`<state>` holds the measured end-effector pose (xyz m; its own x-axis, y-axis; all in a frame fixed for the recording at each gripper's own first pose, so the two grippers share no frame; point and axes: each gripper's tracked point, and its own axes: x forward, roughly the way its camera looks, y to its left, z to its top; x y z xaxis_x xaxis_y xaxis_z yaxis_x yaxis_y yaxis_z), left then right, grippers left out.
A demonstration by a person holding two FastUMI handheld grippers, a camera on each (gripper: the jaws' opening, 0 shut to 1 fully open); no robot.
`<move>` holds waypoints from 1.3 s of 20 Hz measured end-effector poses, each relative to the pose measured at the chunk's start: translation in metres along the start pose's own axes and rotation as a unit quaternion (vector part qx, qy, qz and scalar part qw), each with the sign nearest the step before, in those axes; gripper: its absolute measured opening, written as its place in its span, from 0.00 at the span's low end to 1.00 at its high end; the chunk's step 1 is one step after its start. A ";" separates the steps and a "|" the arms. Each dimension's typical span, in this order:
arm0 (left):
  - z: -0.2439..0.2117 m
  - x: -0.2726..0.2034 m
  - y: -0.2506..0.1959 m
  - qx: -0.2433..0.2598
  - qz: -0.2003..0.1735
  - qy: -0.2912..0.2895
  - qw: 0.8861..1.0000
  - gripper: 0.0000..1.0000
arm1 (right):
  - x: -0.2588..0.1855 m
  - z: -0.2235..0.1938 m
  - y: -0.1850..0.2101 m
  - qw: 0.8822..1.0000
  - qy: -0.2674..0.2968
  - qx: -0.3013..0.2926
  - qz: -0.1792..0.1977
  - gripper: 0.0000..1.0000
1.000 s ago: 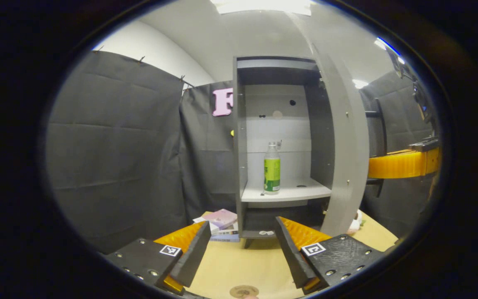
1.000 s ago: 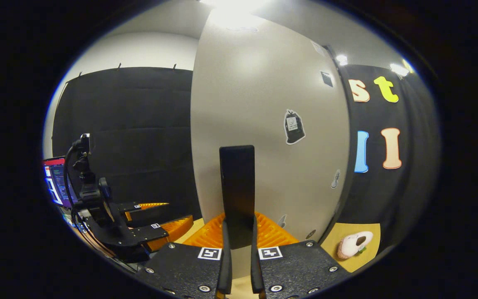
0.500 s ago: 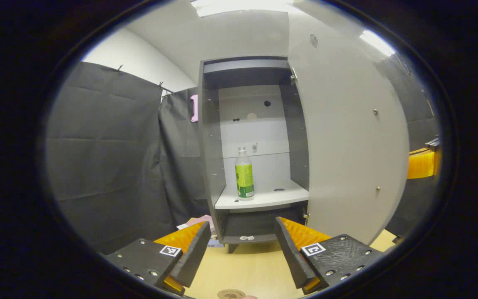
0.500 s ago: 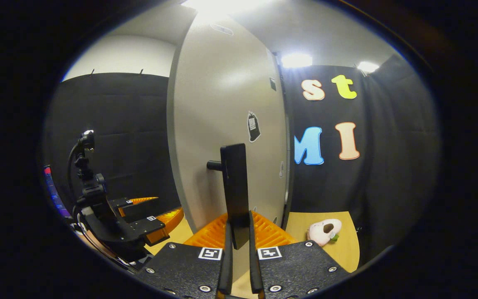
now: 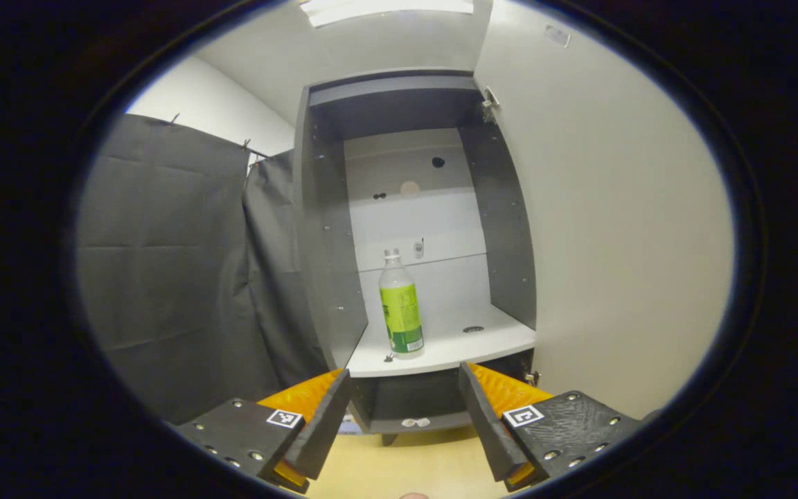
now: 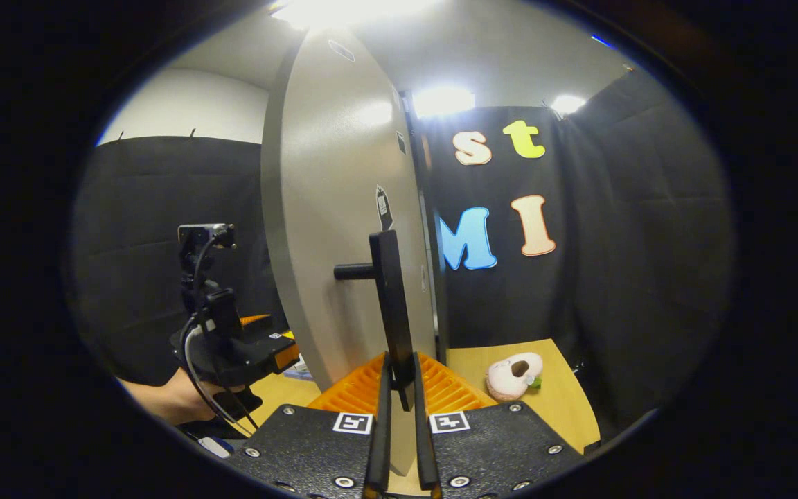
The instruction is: Open the cabinet door with the right hand, grasp the bottle in the cabinet with the left hand and place it on the coaster, then close the cabinet door with the right hand.
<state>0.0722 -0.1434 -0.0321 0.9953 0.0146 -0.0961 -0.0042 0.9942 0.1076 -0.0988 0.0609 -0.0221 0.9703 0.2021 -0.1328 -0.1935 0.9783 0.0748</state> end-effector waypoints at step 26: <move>0.003 0.261 0.014 -0.018 -0.061 -0.040 0.997 0.65 | -0.192 -0.030 -0.045 0.951 -0.070 0.011 -0.301 0.95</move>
<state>0.3320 -0.1262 -0.0529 0.9932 -0.1129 -0.0275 0.1144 0.9913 0.0649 -0.2808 -0.0203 -0.0300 0.9140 -0.4048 -0.0259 0.4056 0.9128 0.0478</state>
